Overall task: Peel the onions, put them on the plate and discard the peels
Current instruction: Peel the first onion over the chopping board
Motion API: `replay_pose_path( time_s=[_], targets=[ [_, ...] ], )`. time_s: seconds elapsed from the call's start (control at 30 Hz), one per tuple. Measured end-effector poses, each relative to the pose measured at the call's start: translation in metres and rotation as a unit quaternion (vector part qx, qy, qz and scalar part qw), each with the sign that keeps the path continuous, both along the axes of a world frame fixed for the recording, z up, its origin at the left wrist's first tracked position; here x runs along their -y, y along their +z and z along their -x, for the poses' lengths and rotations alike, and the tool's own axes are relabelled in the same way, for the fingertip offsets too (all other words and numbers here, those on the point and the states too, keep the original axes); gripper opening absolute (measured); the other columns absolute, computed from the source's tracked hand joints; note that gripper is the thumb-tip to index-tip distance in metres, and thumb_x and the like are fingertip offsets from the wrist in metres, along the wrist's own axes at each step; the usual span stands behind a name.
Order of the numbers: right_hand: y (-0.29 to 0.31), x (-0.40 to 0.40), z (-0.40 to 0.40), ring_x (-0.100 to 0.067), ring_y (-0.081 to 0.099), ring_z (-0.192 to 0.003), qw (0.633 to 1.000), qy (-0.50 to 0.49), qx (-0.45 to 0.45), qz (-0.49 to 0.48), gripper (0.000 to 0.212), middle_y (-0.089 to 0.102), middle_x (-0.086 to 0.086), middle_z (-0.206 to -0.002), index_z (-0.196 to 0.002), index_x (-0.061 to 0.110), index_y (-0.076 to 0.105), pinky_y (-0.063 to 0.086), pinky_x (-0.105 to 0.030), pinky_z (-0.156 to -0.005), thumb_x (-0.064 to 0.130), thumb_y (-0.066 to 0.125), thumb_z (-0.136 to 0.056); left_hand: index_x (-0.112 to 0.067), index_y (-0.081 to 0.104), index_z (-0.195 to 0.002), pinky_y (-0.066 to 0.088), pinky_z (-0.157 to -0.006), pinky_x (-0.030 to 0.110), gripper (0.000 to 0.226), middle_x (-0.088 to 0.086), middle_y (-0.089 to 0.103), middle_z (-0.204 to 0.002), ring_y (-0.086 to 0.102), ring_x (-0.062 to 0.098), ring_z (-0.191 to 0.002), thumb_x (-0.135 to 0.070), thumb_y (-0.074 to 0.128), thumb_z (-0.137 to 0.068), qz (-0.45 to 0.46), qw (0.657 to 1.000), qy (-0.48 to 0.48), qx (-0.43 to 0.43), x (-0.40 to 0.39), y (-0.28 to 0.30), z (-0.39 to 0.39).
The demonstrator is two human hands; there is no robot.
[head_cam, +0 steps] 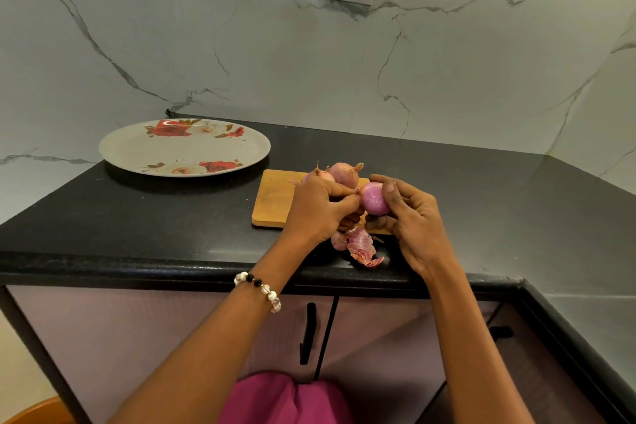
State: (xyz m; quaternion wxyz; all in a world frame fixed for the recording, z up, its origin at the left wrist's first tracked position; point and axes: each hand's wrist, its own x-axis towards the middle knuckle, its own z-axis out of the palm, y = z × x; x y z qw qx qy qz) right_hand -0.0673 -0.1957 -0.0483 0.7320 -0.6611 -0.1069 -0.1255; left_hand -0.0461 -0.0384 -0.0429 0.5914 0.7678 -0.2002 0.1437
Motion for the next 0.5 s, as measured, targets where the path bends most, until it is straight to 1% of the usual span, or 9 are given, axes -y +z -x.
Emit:
replay_pose_path(
  time_s=[0.07,0.13,0.2,0.33,0.4,0.5],
  targets=[
    [0.0007,-0.0004,0.0007,-0.032,0.072,-0.085,1.0,0.004,-0.001,-0.005,0.043,0.07,-0.022,-0.111,-0.123,0.002,0.063,0.063,-0.038,-0.067,0.032,0.053,-0.093,-0.003,0.075,-0.094,0.061,-0.069,0.036,0.011,0.01,0.073,-0.077,0.072,0.018,-0.067,-0.005,0.066,-0.086,0.018,1.0,-0.004,-0.017,-0.0003,-0.0003,-0.0002],
    [0.0011,-0.0007,0.001,-0.035,0.072,-0.086,1.0,0.006,-0.006,-0.011,0.045,0.07,-0.022,-0.11,-0.124,0.002,0.063,0.063,-0.041,-0.07,0.033,0.053,-0.092,-0.003,0.074,-0.094,0.061,-0.069,0.038,0.011,0.01,0.073,-0.078,0.072,0.019,-0.067,-0.005,0.066,-0.086,0.029,0.999,-0.006,-0.022,0.0001,-0.0004,0.0001],
    [0.0017,-0.0006,0.0016,-0.037,0.072,-0.086,1.0,0.008,-0.01,-0.02,0.045,0.07,-0.022,-0.11,-0.124,0.002,0.063,0.064,-0.041,-0.07,0.033,0.053,-0.092,-0.003,0.074,-0.094,0.061,-0.07,0.039,0.013,0.01,0.074,-0.079,0.072,0.019,-0.069,-0.011,0.069,-0.086,0.045,0.998,-0.012,-0.031,0.0005,0.0002,0.0007],
    [0.0019,0.0001,0.0018,-0.036,0.072,-0.087,1.0,0.008,-0.012,-0.023,0.045,0.069,-0.023,-0.112,-0.123,0.002,0.063,0.064,-0.04,-0.069,0.032,0.052,-0.093,-0.003,0.075,-0.096,0.06,-0.072,0.043,0.024,0.011,0.074,-0.083,0.072,0.02,-0.073,-0.022,0.072,-0.081,0.055,0.997,-0.036,-0.047,-0.0001,0.0001,0.0007],
    [0.002,0.0002,0.0017,-0.034,0.072,-0.086,1.0,0.011,-0.014,-0.024,0.044,0.069,-0.024,-0.112,-0.124,0.001,0.063,0.064,-0.039,-0.068,0.031,0.052,-0.093,-0.003,0.075,-0.096,0.06,-0.072,0.044,0.024,0.011,0.074,-0.083,0.072,0.022,-0.074,-0.021,0.073,-0.08,0.052,0.997,-0.035,-0.048,-0.0009,-0.0009,-0.0006],
    [0.0022,0.001,0.0017,-0.033,0.072,-0.086,0.999,0.018,-0.015,-0.024,0.044,0.069,-0.025,-0.112,-0.125,0.0,0.062,0.063,-0.037,-0.068,0.03,0.051,-0.094,-0.001,0.074,-0.095,0.06,-0.073,0.044,0.017,0.013,0.074,-0.083,0.073,0.022,-0.075,-0.013,0.071,-0.083,0.055,0.997,-0.025,-0.055,-0.0013,-0.0021,-0.0023]
  ],
)
